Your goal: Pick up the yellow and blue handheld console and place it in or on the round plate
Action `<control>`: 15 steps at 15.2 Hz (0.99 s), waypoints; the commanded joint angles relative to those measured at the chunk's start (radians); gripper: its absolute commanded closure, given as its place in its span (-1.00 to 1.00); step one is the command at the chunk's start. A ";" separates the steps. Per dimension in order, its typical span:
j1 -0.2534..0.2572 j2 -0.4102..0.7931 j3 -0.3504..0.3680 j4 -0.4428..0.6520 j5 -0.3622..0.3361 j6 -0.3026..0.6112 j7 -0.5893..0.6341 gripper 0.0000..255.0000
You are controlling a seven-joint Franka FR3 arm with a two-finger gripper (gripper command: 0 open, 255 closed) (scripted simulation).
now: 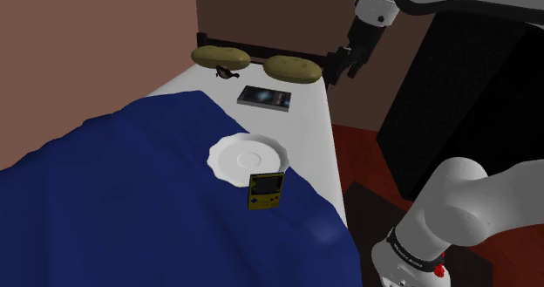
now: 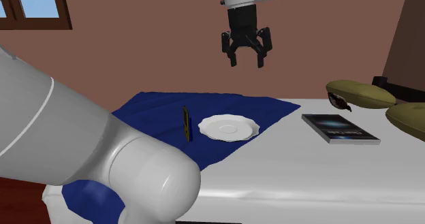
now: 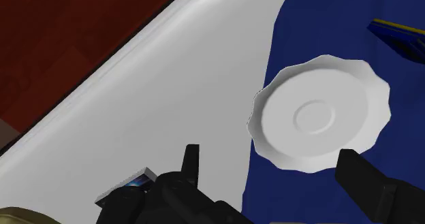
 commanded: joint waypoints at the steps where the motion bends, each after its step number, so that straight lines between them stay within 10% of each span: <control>1: 0.000 0.000 0.000 0.000 0.000 0.000 0.000 -1.00; 15: 0.186 0.131 0.169 -0.149 0.078 0.168 -0.042 -1.00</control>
